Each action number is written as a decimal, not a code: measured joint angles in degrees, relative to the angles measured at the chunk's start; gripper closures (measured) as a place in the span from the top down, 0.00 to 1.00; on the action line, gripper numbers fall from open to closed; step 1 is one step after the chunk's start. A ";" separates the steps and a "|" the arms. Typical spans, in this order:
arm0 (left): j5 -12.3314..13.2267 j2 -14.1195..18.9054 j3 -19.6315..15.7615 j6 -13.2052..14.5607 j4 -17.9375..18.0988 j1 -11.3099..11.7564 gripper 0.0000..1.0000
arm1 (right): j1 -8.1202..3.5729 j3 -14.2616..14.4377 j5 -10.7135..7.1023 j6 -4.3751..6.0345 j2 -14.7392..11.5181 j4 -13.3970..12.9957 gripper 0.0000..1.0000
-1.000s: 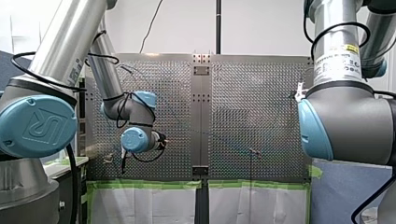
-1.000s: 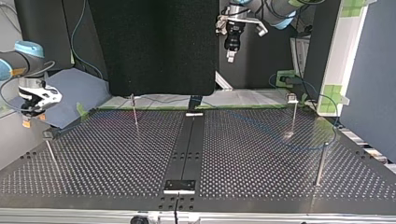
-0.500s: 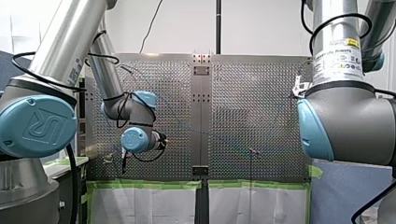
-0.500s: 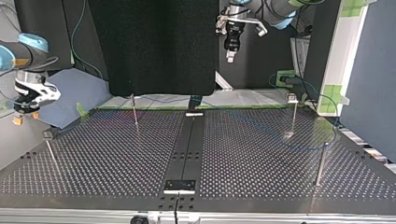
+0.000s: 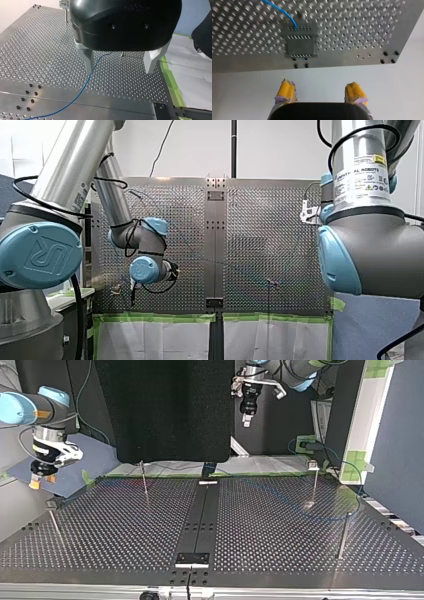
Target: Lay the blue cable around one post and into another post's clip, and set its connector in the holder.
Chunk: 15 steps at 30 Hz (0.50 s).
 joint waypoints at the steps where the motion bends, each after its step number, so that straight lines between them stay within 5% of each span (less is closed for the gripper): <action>1: 0.00 0.00 0.02 -0.04 0.02 0.01 1.00 | 0.58 0.59 0.57 -0.01 -0.13 -0.01 1.00; 8: -0.32 0.01 0.15 0.13 0.12 0.14 1.00 | 4.29 4.30 3.35 -0.18 -0.31 0.05 1.00; 15: -2.06 0.03 1.84 0.28 0.01 0.45 1.00 | 8.13 8.13 3.07 -0.28 -0.31 -0.62 1.00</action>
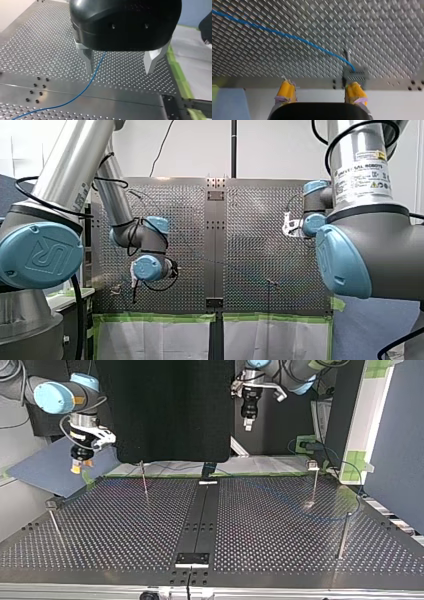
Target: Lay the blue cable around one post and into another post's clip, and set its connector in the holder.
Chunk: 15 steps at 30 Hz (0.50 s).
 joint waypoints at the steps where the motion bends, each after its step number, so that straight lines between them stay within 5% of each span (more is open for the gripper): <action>1: -0.04 -0.01 0.33 0.02 0.03 0.01 1.00 | 0.58 0.45 -0.41 -0.01 0.02 -0.05 1.00; 11: -0.02 0.03 2.29 0.19 1.11 0.04 1.00 | 5.00 1.69 -4.55 0.09 0.15 -0.76 1.00; 15: -0.17 0.02 2.34 0.18 0.89 0.04 1.00 | 7.01 2.34 -4.71 0.14 0.22 -1.70 1.00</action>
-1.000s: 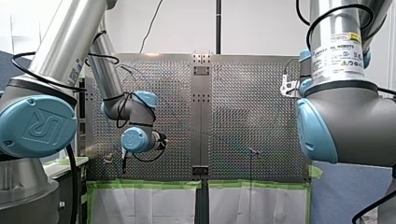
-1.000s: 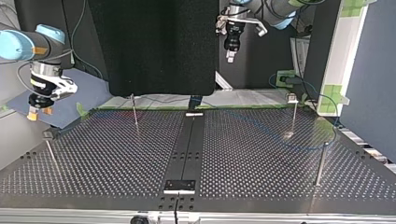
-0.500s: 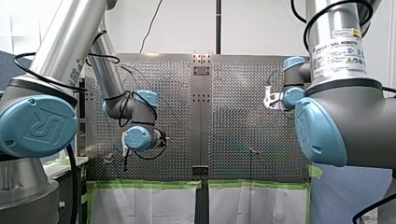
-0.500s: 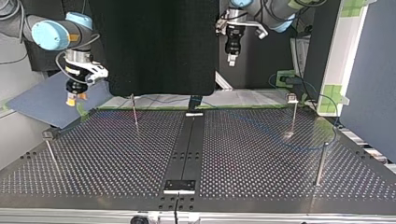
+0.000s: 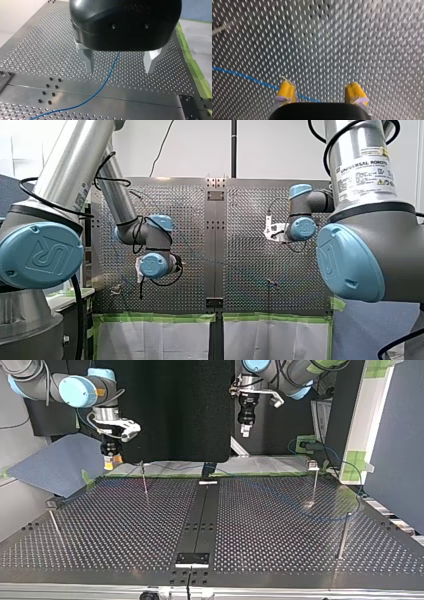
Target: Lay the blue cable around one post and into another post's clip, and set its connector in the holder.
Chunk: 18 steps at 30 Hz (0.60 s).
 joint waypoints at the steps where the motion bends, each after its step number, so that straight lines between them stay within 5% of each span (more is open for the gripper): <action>1: -0.05 0.01 0.00 -0.02 -0.11 0.00 1.00 | 0.61 0.30 0.32 0.06 0.01 -0.47 1.00; 11: -0.71 0.00 0.02 -0.25 -0.46 -0.33 1.00 | 5.24 4.41 2.10 0.53 0.40 -4.90 1.00; 18: -1.09 0.01 0.03 -0.49 -0.42 -0.34 1.00 | 8.52 6.58 2.09 -0.54 0.91 -7.73 1.00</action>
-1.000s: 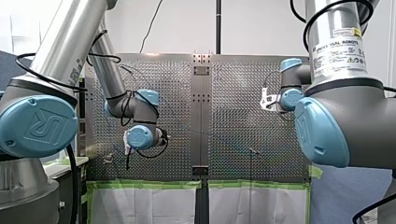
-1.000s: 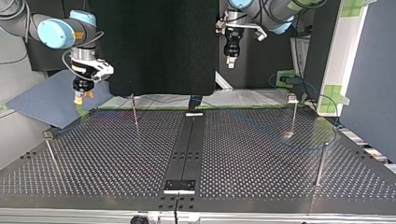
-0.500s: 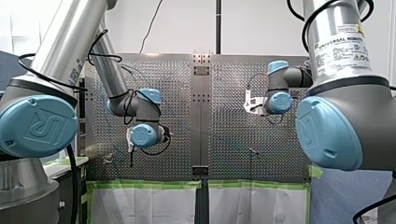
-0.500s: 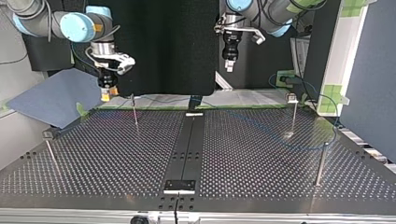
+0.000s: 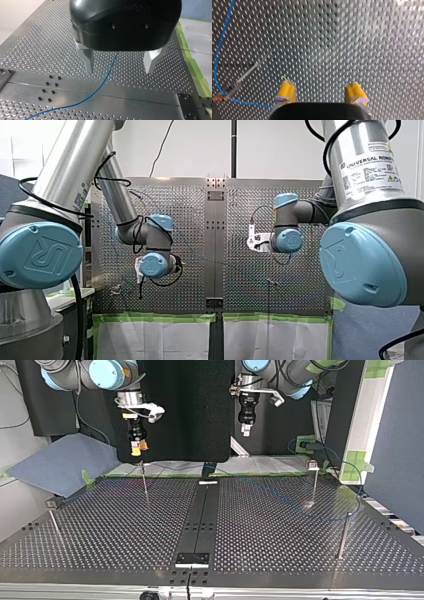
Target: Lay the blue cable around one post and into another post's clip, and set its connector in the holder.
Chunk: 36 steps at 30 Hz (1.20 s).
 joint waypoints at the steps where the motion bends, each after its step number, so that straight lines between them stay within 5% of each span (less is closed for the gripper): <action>1: -0.01 -0.01 0.00 -0.01 0.03 0.02 1.00 | 0.57 0.09 0.03 -0.19 0.18 -0.13 1.00; 11: -0.53 -0.03 0.00 -0.19 0.15 0.31 1.00 | 5.38 -1.03 2.15 -2.44 3.90 -1.05 1.00; 22: -1.74 0.00 0.00 -1.61 0.00 0.34 1.00 | 10.58 -1.99 6.87 -2.11 6.59 -1.83 1.00; 36: -1.84 0.00 0.09 -2.04 -0.49 0.40 1.00 | 17.88 -2.15 8.15 -2.01 6.64 -1.81 1.00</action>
